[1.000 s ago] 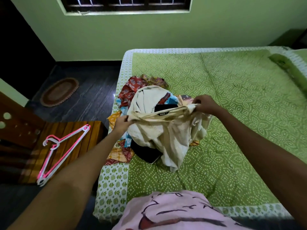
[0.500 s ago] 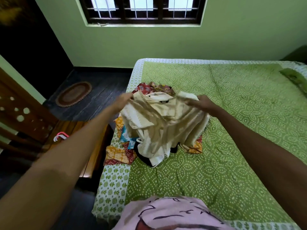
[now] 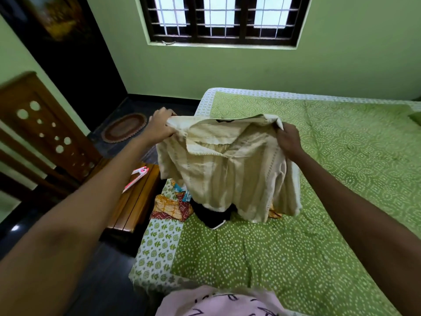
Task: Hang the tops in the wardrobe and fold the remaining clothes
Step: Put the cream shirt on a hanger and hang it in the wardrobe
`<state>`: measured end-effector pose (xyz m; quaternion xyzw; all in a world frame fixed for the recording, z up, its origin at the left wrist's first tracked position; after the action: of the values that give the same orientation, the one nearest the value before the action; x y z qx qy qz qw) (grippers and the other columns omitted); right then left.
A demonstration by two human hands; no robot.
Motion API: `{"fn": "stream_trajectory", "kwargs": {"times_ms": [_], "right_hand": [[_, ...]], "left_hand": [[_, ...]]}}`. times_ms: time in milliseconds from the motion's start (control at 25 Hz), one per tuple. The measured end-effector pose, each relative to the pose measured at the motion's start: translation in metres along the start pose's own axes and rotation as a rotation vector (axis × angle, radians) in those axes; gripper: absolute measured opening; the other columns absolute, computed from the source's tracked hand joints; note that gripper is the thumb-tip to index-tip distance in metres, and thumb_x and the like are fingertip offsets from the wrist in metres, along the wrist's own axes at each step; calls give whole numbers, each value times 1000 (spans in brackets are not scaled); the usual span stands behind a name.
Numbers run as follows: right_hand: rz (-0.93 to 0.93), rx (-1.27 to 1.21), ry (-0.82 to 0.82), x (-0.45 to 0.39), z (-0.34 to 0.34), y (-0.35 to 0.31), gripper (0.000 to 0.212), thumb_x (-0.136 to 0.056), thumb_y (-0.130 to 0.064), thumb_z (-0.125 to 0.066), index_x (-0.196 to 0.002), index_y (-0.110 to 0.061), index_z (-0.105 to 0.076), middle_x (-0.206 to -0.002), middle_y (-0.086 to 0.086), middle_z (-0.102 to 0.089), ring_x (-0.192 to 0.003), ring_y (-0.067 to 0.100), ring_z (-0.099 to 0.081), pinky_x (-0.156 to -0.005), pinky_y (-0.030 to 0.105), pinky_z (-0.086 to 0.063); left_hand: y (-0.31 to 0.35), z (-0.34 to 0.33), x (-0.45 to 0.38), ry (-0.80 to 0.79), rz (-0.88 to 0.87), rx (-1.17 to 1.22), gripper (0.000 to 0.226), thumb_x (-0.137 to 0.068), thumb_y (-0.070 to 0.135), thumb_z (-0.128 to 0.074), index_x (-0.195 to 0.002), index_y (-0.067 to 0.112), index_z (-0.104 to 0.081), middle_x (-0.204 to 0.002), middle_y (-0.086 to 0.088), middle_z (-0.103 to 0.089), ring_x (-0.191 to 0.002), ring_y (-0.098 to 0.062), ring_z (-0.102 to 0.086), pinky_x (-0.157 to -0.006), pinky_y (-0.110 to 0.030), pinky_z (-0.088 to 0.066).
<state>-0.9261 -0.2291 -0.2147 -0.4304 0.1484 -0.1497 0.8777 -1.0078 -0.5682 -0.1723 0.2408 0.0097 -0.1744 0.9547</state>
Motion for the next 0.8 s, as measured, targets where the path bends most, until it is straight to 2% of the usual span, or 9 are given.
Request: {"fn": "stream_trajectory", "kwargs": {"times_ms": [80,160,280,360,440,520,600,680,800], "right_hand": [[5,57,-45,5,3,-5,48,-99,-25,-42,-53,-17,-32,-55,3,-41,-65,18,-41,-55,36,-18],[10,94,-70,16,3,-9,47,-96,-27,-43,-51,-16,-33,-53,4,-41,-66,21,-44,-56,34,-18],[70,106,-83,41,3,-12,41,-88,-32,-37,-57,-6,-39,-63,16,-47,-66,23,-45,-56,33,-16],[72,81,-37,58,7,-14,37,-80,-34,-31,-64,-3,-44,-67,16,-48,-66,22,-43,-56,33,-15],[69,40,-53,77,11,-15,36,-81,-33,-33,-68,-3,-46,-71,15,-49,-68,21,-42,-57,31,-18],[51,2,-62,99,15,-16,31,-90,-27,-39,-71,-3,-48,-74,14,-49,-70,20,-42,-59,30,-22],[14,-39,-74,122,18,-18,33,-97,-26,-42,-74,-5,-50,-76,12,-49,-72,18,-42,-61,29,-24],[-45,-44,-133,142,18,-14,33,-99,-28,-44,-76,-5,-54,-78,12,-50,-74,17,-43,-63,29,-26],[-78,-3,-238,172,23,-15,37,-97,-25,-49,-75,2,-60,-78,12,-52,-73,18,-44,-60,29,-29]], "left_hand": [[-4,5,13,10,30,136,44,-63,28,-47,-96,3,-62,-94,-13,-50,-96,-28,-49,-79,-33,-36],[-9,7,27,47,48,294,35,-70,28,-48,-90,4,-64,-89,-9,-50,-89,-20,-49,-77,-30,-34],[-14,4,43,90,67,391,14,-87,19,-52,-85,10,-62,-88,-8,-52,-86,-16,-49,-74,-26,-36],[-12,2,53,162,50,370,14,-94,14,-50,-90,8,-62,-91,-6,-54,-88,-14,-49,-68,-17,-35],[-7,3,67,251,11,347,19,-97,15,-46,-98,2,-60,-93,-4,-54,-89,-14,-49,-66,-19,-33],[-4,5,87,293,-29,333,22,-99,18,-44,-100,1,-58,-89,-4,-54,-81,-13,-48,-64,-21,-32],[-4,6,111,268,-11,371,21,-99,18,-42,-99,3,-57,-85,-6,-53,-74,-12,-46,-61,-21,-32],[-7,5,135,202,32,397,18,-99,16,-42,-98,6,-57,-87,-6,-53,-80,-14,-46,-65,-26,-33],[-11,8,172,81,31,405,13,-96,9,-46,-92,7,-58,-88,-9,-53,-86,-17,-47,-66,-26,-33]]}}
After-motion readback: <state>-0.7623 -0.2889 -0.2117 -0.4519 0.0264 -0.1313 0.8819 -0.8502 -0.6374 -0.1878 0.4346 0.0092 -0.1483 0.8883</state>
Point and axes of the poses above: each hand's wrist, its own x-axis away from the middle knuckle, its own z-axis out of the back of the hand, y = z × x, the point moved 2 cm from there along -x, towards the middle knuckle
